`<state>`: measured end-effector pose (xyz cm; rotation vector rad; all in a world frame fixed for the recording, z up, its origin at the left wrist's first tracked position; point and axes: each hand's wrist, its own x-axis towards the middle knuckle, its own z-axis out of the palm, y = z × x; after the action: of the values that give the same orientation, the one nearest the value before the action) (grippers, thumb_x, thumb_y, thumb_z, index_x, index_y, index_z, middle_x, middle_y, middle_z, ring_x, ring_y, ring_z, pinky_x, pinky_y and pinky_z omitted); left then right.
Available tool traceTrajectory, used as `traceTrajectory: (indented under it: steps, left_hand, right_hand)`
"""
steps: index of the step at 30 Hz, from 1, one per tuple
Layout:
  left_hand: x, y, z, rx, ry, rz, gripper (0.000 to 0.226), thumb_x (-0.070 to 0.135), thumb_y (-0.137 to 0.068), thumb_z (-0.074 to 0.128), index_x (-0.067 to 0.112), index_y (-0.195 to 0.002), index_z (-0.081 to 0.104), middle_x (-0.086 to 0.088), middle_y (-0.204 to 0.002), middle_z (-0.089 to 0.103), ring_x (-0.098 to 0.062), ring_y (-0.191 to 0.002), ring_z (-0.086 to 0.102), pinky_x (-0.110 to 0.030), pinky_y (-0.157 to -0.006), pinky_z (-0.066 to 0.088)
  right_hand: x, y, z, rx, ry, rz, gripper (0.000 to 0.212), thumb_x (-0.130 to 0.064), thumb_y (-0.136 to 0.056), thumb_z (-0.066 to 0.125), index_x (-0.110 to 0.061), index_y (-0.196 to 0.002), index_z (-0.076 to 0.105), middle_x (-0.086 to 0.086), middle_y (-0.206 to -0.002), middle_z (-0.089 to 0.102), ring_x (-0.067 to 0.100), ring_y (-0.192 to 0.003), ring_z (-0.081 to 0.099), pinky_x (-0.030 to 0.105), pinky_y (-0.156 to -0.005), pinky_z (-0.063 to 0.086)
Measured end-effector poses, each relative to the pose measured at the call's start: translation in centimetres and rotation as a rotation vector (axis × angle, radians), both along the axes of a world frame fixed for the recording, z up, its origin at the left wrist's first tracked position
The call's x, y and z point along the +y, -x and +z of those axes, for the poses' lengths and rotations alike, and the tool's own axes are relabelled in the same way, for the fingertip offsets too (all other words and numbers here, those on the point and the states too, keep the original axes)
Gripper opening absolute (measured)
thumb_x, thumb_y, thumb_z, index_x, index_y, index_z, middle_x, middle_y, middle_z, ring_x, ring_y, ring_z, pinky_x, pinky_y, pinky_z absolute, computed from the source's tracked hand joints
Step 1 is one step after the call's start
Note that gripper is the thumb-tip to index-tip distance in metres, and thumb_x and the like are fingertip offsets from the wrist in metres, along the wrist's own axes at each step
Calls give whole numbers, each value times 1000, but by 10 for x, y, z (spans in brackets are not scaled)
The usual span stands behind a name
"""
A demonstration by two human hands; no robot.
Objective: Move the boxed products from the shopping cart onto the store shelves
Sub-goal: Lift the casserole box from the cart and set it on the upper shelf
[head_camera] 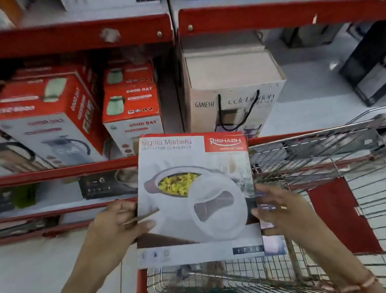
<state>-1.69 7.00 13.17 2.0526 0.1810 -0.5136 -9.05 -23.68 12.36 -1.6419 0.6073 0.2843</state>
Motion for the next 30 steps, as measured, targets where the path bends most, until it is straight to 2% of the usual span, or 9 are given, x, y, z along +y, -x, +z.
traceTrajectory:
  steps: [2, 7, 12, 14, 17, 20, 22, 26, 30]
  left_hand:
    - [2, 5, 7, -1, 57, 25, 33, 10, -66, 80, 12, -94, 63, 0, -90, 78, -14, -79, 74, -39, -74, 59]
    - [6, 16, 16, -42, 116, 38, 32, 7, -63, 81, 14, -89, 64, 4, -82, 78, -13, -76, 74, -36, -73, 58]
    - [10, 11, 37, -279, 158, 75, 30, 3, -63, 81, 20, -83, 66, 16, -76, 77, -1, -74, 72, -7, -62, 54]
    - [13, 1, 49, -387, 164, 109, 33, 3, -60, 82, 22, -82, 66, 20, -76, 76, 0, -76, 71, -6, -64, 53]
    - [17, -24, 74, -537, 200, 176, 39, 11, -52, 85, 24, -84, 65, 17, -80, 76, -2, -81, 71, -10, -73, 55]
    - [17, -53, 111, -692, 245, 211, 43, 19, -52, 82, 23, -91, 66, 2, -90, 77, -13, -90, 71, -34, -89, 55]
    - [16, -76, 134, -783, 303, 219, 35, 10, -60, 81, 25, -88, 65, -2, -87, 76, -18, -89, 71, -41, -89, 54]
    - [15, -129, 173, -921, 419, 251, 27, 32, -59, 84, 33, -79, 66, 3, -84, 75, -19, -90, 70, -34, -82, 59]
    - [18, -185, 179, -1024, 387, 345, 32, 1, -68, 77, 8, -94, 60, -17, -96, 70, -29, -92, 68, -49, -91, 53]
  right_hand:
    - [3, 6, 11, -25, 32, 16, 49, 0, -84, 67, -24, -125, 58, 7, -112, 66, 16, -90, 67, 23, -51, 58]
    - [8, 13, 31, -77, 38, -8, 53, 1, -82, 68, -33, -120, 56, -2, -103, 65, 13, -85, 66, 20, -48, 56]
    - [18, 2, 53, -267, 182, -27, 55, -1, -76, 75, -41, -111, 62, -7, -100, 70, 7, -77, 72, 28, -61, 61]
    - [24, -10, 65, -387, 226, -44, 55, -1, -75, 75, -42, -109, 63, -15, -98, 72, -3, -80, 70, 19, -63, 60]
    - [33, -36, 92, -577, 246, -99, 53, -2, -74, 76, -42, -107, 64, -28, -96, 71, -8, -83, 68, 14, -70, 58]
    - [44, -72, 123, -772, 272, -121, 55, -2, -75, 75, -50, -98, 60, -39, -100, 63, -9, -86, 67, 14, -76, 58]
    - [51, -101, 142, -897, 292, -115, 53, -1, -78, 72, -45, -103, 60, -39, -103, 63, -9, -90, 67, 7, -76, 54]
    - [66, -165, 169, -1101, 379, -178, 45, 0, -83, 66, -25, -120, 60, -31, -102, 67, -15, -93, 63, 3, -81, 49]
    - [81, -217, 182, -1181, 411, -227, 40, -1, -86, 63, -18, -121, 59, -17, -105, 66, -10, -94, 64, 11, -84, 53]
